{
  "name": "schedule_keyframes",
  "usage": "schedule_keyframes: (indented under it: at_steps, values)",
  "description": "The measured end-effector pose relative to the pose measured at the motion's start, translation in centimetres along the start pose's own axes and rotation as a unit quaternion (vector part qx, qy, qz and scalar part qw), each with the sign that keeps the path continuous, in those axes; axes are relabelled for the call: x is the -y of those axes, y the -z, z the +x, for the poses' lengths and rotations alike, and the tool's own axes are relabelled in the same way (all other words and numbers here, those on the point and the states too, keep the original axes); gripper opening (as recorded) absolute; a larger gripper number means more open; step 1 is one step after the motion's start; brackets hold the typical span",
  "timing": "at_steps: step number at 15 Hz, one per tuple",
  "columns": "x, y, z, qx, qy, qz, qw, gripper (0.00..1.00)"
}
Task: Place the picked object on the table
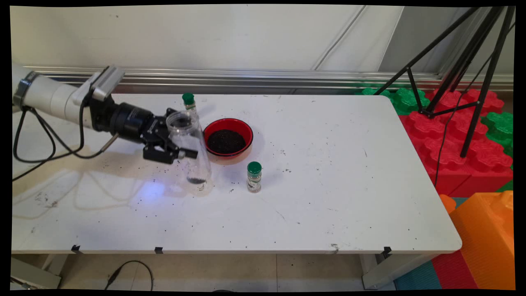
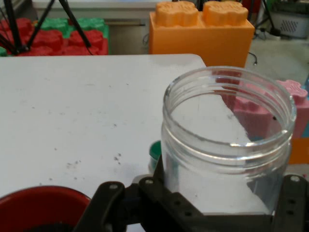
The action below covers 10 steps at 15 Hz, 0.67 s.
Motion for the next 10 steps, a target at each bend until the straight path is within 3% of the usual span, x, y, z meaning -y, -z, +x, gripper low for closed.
schedule_keyframes:
  at_steps: [10]
  values:
    - [-2.4, -1.1, -3.1, 0.027, 0.000, -0.007, 0.9996, 0.00]
